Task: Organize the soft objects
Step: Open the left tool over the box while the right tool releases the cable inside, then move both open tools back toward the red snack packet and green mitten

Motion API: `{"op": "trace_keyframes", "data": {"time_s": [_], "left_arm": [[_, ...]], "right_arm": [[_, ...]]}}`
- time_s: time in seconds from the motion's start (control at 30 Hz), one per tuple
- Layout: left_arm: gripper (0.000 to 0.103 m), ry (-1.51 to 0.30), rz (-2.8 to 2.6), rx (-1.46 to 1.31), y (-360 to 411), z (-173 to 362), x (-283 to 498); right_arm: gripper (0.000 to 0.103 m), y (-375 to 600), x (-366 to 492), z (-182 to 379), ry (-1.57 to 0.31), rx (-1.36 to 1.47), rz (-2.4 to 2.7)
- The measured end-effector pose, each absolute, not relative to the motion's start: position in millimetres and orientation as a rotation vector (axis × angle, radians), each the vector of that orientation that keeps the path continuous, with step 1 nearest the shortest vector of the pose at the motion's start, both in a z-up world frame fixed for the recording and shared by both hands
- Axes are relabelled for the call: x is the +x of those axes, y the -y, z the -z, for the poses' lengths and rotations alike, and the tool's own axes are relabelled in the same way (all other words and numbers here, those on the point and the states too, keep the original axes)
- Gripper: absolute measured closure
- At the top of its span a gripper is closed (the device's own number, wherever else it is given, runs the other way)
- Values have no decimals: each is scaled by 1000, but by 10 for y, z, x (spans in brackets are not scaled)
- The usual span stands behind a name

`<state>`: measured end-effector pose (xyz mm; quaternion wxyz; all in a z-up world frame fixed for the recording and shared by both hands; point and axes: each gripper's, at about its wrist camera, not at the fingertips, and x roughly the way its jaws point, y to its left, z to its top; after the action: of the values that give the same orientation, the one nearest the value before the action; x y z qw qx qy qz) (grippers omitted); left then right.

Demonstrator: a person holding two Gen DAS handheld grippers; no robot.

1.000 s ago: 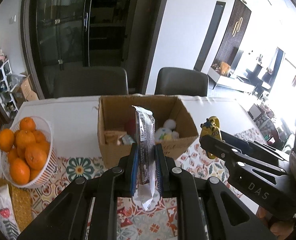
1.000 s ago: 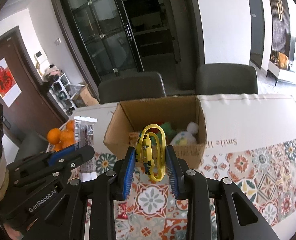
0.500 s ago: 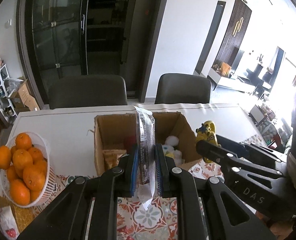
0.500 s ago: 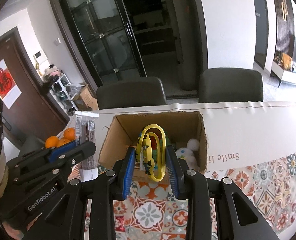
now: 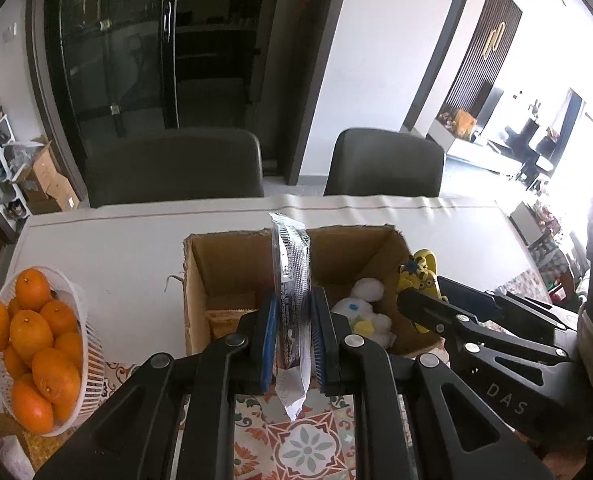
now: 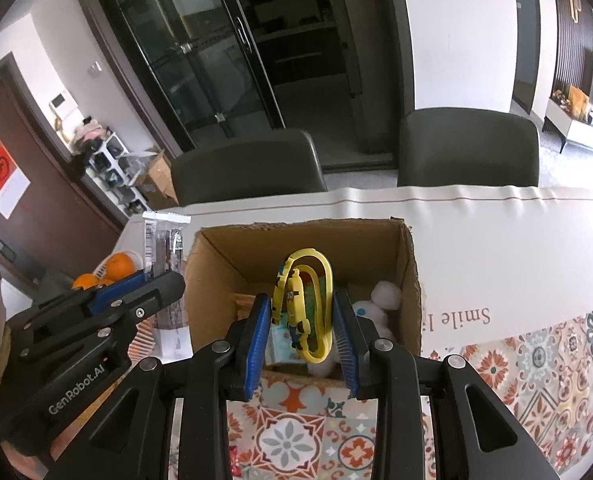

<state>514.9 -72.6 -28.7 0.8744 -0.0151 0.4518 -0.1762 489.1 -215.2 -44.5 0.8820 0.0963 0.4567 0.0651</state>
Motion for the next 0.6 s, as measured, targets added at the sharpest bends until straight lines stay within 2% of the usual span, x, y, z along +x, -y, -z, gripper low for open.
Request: {"op": "trace_keyframes", "data": {"time_s": [0.23,0.37,0.47,0.6], "left_arm": [[84,-1012,356,2,784,586,5343],[68,-1027,330,26,787,686,5373],[67,-1024,304,29,753,700,5338],[67,-1009,271,24,678,655,5190]], "right_arm": [[66,2174,5078,714,-1023,199,-117],[63,2230,5140,874,-1065,217,-87],[53,2255,5096,889,-1058,224,-55],[50,2246,4915,786,-1023,224,-18]]}}
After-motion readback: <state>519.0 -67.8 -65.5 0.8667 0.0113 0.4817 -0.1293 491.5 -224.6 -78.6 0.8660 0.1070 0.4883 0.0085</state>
